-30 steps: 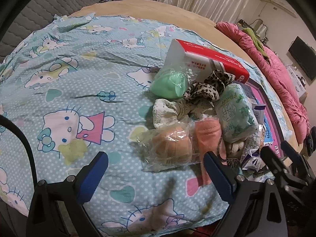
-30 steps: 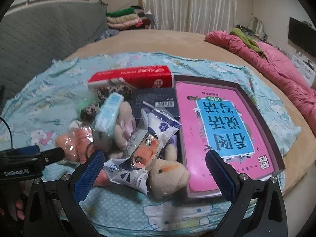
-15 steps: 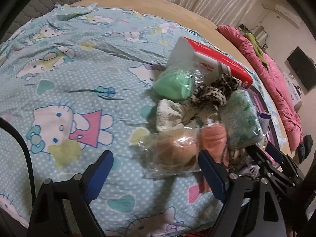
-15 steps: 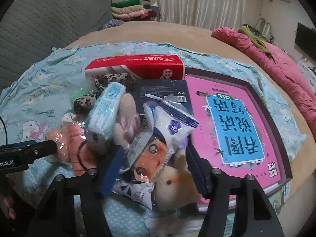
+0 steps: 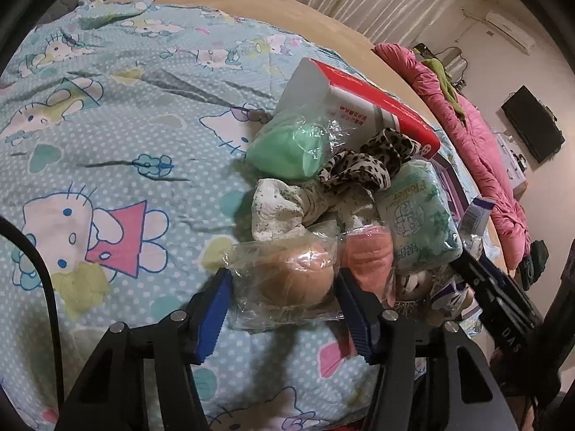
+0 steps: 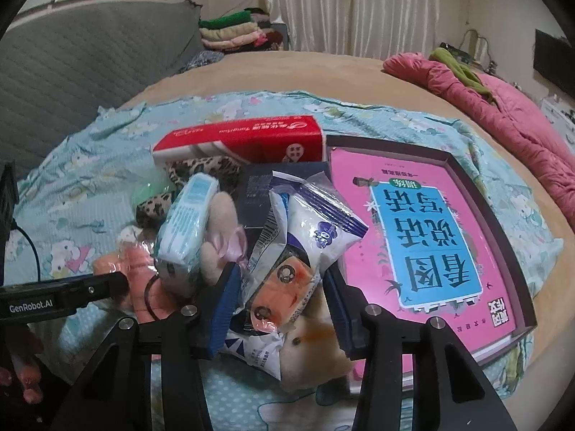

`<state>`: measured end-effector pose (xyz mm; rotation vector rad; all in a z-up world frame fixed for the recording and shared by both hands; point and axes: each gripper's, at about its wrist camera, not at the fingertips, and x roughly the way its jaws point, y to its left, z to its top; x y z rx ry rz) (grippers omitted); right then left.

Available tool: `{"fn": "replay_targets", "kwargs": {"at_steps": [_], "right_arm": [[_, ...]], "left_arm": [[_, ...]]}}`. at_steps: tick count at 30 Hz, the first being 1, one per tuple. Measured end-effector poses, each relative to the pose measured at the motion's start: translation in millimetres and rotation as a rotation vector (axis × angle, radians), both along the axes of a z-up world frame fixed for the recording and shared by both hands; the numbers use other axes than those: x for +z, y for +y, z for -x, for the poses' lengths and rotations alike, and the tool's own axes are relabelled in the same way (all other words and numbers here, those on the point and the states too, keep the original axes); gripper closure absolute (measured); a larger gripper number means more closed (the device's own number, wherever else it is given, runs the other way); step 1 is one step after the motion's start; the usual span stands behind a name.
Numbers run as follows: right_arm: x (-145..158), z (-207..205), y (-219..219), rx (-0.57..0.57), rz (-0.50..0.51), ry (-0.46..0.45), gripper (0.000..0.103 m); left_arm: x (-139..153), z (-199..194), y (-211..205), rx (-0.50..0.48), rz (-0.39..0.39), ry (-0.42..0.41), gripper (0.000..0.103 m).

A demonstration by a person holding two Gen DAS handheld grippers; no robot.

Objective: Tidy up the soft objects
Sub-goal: 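Lift the snack packet with the right gripper while the left gripper grasps the bagged bun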

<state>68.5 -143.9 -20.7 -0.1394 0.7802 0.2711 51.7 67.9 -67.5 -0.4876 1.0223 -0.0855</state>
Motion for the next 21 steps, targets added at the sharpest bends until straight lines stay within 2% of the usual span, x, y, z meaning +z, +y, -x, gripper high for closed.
{"fn": "replay_targets", "kwargs": {"at_steps": [8, 21], "right_arm": [[10, 1, -5, -0.003, -0.011, -0.033, 0.055], [22, 4, -13, 0.001, -0.035, -0.072, 0.055]], "left_arm": [[13, 8, 1, 0.007, -0.045, -0.037, 0.045], [43, 27, -7, 0.038, -0.219, -0.093, 0.045]]}}
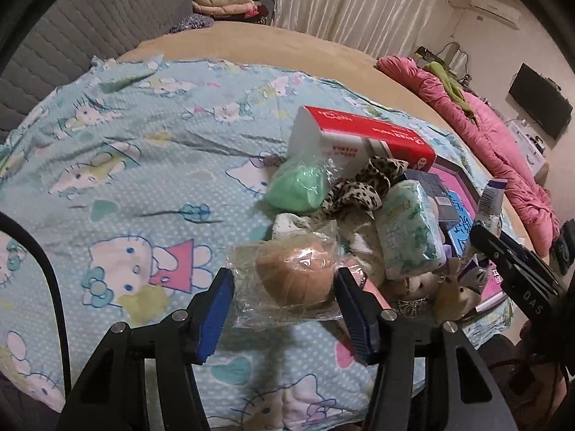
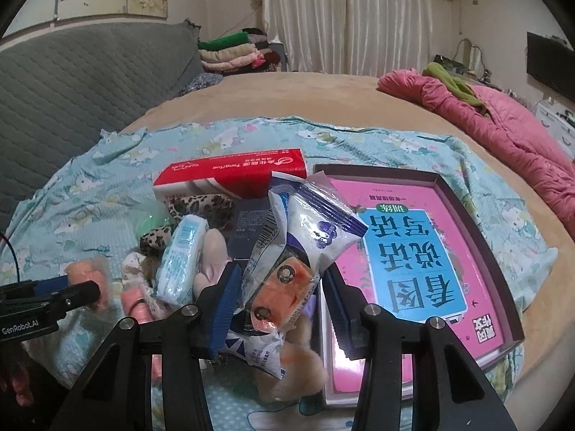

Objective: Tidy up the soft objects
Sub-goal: 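Lift the snack packet with the right gripper while the left gripper grasps the bagged bun, then carry the snack packet and bagged bun over the pink book tray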

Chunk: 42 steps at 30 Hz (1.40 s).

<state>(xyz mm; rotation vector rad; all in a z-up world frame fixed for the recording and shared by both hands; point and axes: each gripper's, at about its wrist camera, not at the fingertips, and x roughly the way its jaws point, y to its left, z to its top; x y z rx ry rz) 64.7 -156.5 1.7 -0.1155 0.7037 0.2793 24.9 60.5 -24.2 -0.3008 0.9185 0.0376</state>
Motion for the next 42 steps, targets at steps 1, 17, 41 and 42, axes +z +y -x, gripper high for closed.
{"fn": "replay_targets", "kwargs": {"at_steps": [1, 17, 41, 42], "right_arm": [[1, 1, 0, 0.002, -0.003, -0.001, 0.055], [20, 7, -19, -0.005, -0.059, -0.051, 0.055], [54, 12, -100, -0.136, -0.142, -0.164, 0.055], [54, 12, -103, -0.142, -0.141, -0.168, 0.055]], "left_arm": [[2, 1, 1, 0.005, -0.006, -0.001, 0.045], [45, 7, -19, 0.009, -0.063, -0.069, 0.045], [89, -12, -120, -0.134, -0.114, -0.094, 0.045], [90, -14, -124, -0.143, -0.117, -0.096, 0.045]]}}
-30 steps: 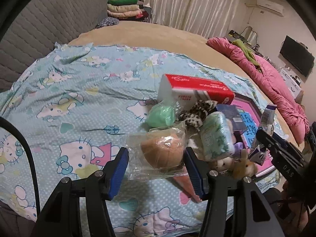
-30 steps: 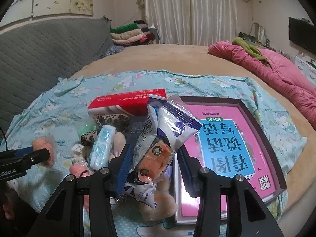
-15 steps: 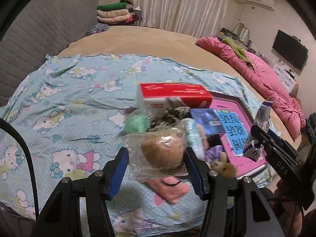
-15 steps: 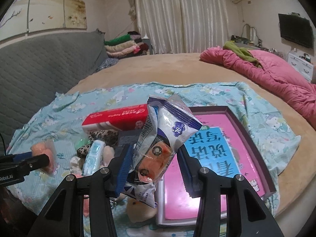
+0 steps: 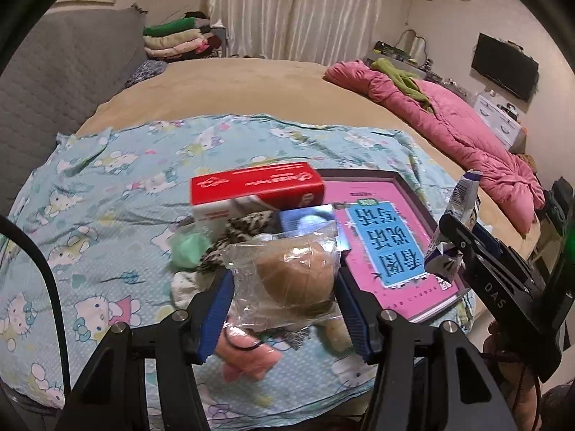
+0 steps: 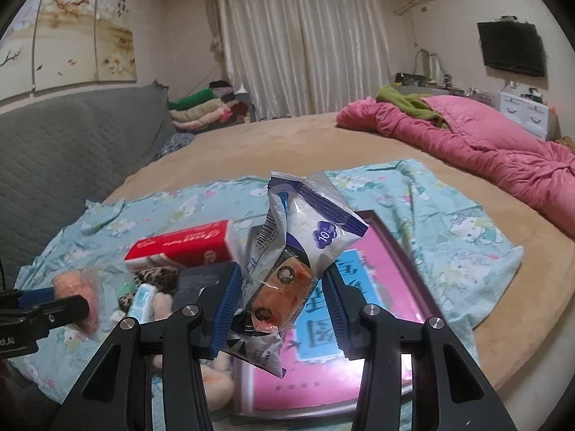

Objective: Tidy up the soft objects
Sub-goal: 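Carry the snack packet and bagged bun over the pink book tray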

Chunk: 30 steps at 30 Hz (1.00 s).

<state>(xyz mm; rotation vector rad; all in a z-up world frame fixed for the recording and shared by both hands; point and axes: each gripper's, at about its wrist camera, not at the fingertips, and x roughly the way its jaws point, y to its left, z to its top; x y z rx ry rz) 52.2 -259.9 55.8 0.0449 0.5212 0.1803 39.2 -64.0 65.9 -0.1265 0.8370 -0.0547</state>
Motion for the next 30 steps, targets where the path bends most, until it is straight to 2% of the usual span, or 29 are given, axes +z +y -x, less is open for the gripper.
{"fn": "replay_targets", "kwargs": {"at_steps": [17, 20, 30], "right_arm": [[-2, -6, -52, -0.114, -0.042, -0.008, 0.055], [-5, -8, -59, -0.141, -0.021, 0.002, 0.055], [-19, -15, -67, -0.152, 0.017, 0.042, 0.055]], "left_arm": [[-6, -29, -68, -0.101, -0.029, 0.023, 0.045], [-10, -35, -78, -0.119, -0.031, 0.033, 0.045], [-40, -62, -116, -0.194, -0.074, 0.097, 0.045]]}}
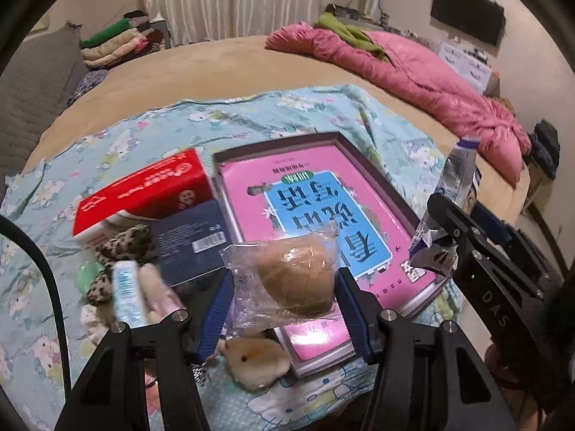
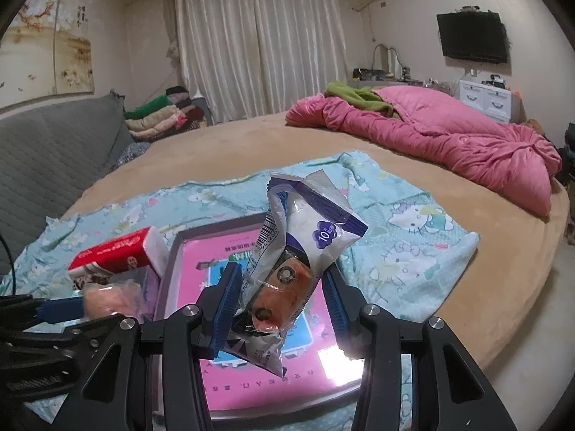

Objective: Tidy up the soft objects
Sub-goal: 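Carry the snack packet and bagged bun over the pink book tray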

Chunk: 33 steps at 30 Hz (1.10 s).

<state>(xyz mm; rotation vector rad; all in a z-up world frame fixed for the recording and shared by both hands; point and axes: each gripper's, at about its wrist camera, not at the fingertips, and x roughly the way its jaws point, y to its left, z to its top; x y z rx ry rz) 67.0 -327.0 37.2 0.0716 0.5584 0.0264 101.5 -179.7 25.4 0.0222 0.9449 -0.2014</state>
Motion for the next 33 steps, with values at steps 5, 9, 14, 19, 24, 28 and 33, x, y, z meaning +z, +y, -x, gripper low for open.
{"fn": "replay_targets", "kwargs": {"at_steps": [5, 9, 14, 19, 24, 28, 33], "right_arm": [[-13, -7, -1, 0.013, 0.051, 0.048, 0.055], [-23, -12, -1, 0.005, 0.085, 0.092, 0.055], [-33, -20, 0, 0.010, 0.115, 0.138, 0.055], [-46, -28, 0, 0.020, 0.117, 0.197, 0.055], [-56, -38, -7, 0.027, 0.093, 0.267, 0.055], [-67, -44, -8, 0.032, 0.088, 0.334, 0.055], [-74, -47, -11, 0.040, 0.066, 0.370, 0.055]], "left_arm": [[-17, -6, -15, -0.033, -0.008, 0.039, 0.045], [-31, -9, -24, -0.070, -0.021, 0.061, 0.045], [-42, -13, -32, -0.103, -0.032, 0.087, 0.045], [-54, -17, -33, -0.112, -0.034, 0.121, 0.045], [-60, -19, -34, -0.123, -0.048, 0.128, 0.045], [-66, -22, -33, -0.129, -0.044, 0.147, 0.045], [-68, -22, -32, -0.132, -0.032, 0.147, 0.045]]}}
